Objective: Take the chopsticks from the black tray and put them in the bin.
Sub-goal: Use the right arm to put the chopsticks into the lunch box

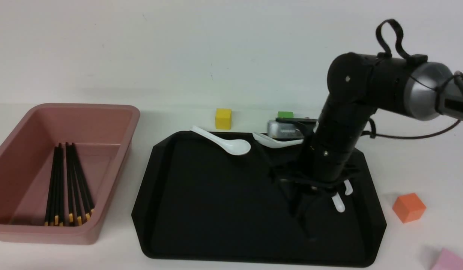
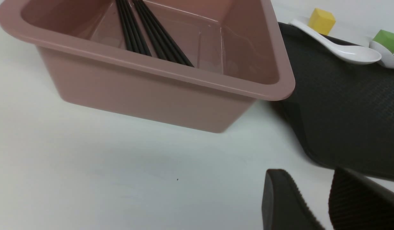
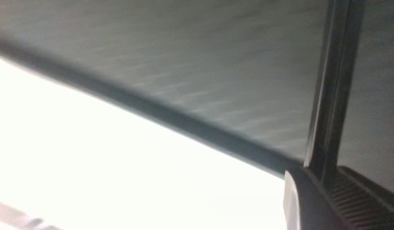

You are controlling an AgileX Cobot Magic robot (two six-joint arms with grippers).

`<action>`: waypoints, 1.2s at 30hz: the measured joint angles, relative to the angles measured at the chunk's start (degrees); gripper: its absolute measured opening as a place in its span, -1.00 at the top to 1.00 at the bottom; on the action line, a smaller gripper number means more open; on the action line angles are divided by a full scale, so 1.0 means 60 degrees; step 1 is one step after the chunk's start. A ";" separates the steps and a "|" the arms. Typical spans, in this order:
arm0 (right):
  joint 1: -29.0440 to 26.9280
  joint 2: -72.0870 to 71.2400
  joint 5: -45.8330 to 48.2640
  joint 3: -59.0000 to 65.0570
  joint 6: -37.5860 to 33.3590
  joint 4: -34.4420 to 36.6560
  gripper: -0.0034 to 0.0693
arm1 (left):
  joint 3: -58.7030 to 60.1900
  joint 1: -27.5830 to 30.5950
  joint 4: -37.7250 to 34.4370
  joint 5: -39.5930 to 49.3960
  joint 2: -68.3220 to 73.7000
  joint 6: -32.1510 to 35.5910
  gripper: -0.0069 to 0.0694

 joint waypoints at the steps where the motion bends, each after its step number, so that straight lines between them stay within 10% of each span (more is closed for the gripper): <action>1: 0.0000 -0.0107 0.0008 0.0000 -0.0240 0.0429 0.60 | 0.0000 0.0000 0.0000 0.0000 0.0000 0.0000 0.19; 12: 0.0661 -0.0863 0.0047 -0.0827 -0.4257 0.5860 0.60 | 0.0000 0.0000 0.0000 0.0000 0.0000 0.0000 0.19; 18: 0.2221 -0.0280 -0.1326 -0.2554 -0.4892 0.6059 0.60 | 0.0000 0.0000 0.0000 0.0000 0.0000 0.0000 0.19; 28: 0.4758 0.1850 -0.7912 -0.3312 -0.7965 0.6295 0.60 | 0.0000 0.0000 0.0000 0.0000 0.0000 0.0000 0.19; 36: 0.5273 0.3312 -1.0834 -0.3312 -0.8686 0.7572 0.30 | 0.0000 0.0000 0.0000 0.0000 0.0000 0.0000 0.19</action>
